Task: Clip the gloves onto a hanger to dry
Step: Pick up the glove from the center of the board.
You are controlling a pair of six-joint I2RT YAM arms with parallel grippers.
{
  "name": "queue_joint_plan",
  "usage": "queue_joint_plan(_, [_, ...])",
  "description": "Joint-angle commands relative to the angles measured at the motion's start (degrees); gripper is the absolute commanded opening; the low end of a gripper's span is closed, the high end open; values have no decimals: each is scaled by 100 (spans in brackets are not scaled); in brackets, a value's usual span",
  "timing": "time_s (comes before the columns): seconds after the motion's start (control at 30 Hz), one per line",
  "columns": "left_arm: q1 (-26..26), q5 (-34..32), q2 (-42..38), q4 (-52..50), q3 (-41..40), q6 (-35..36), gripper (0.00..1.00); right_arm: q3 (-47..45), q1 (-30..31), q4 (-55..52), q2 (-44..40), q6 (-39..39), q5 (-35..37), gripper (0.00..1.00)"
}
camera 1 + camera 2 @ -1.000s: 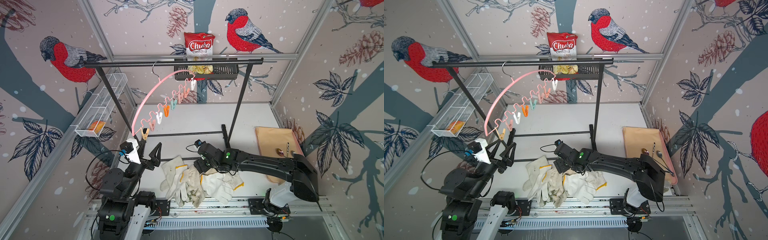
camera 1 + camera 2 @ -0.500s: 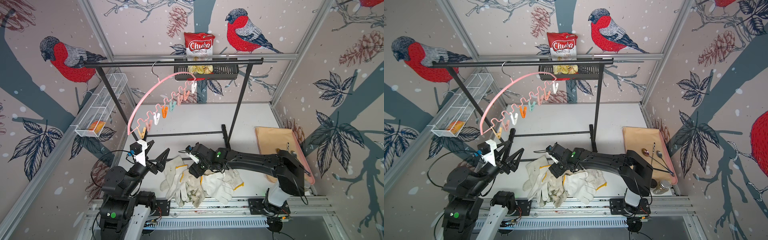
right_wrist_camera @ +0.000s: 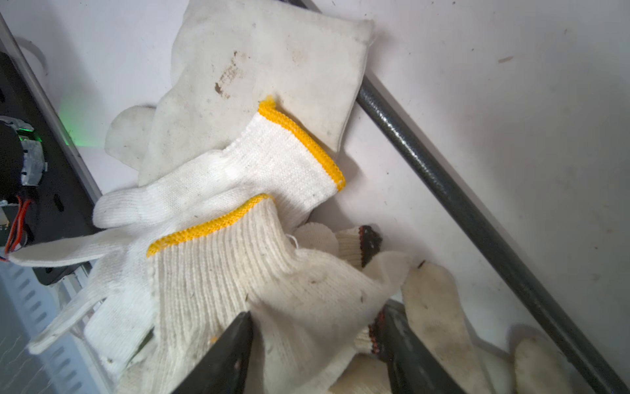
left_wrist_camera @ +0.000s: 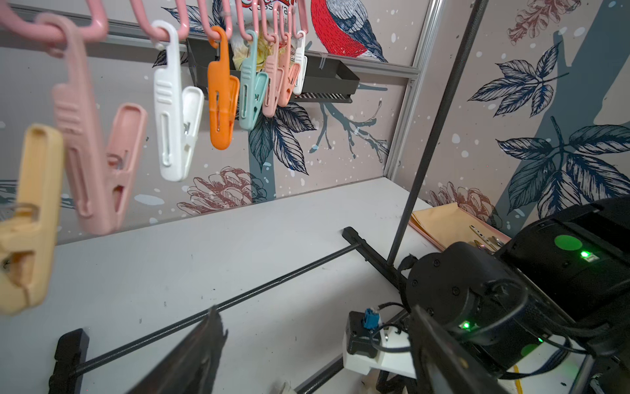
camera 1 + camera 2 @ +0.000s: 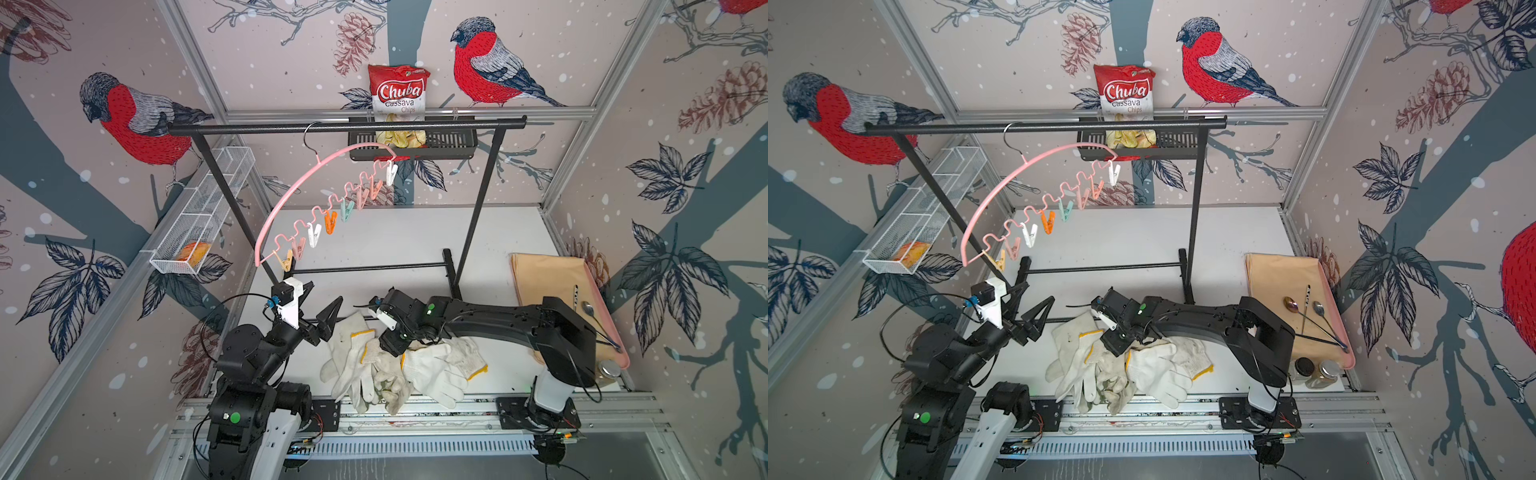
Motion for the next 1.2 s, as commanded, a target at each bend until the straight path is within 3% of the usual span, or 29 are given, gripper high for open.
queue_joint_plan(0.0, [-2,-175,12,312,-70,-142,84,33,-53,42,33,-102,-103,58])
queue_joint_plan(0.3, [0,-424,89,508,-368,-562,81,-55,-432,161,-324,-12,-341,18])
queue_joint_plan(0.43, [-5,-290,258,546,-372,-574,79,-214,-813,275,-868,163,-593,10])
queue_joint_plan(0.63, [-31,-26,453,784,-523,-770,78,-524,-1436,511,-1679,400,-898,7])
queue_joint_plan(0.87, [-243,5,662,985,-702,-865,78,-596,-1628,497,-2013,517,-968,3])
queue_joint_plan(1.17, [-1172,345,1432,2149,-1005,-1854,77,-273,-1758,347,-2755,498,-888,1])
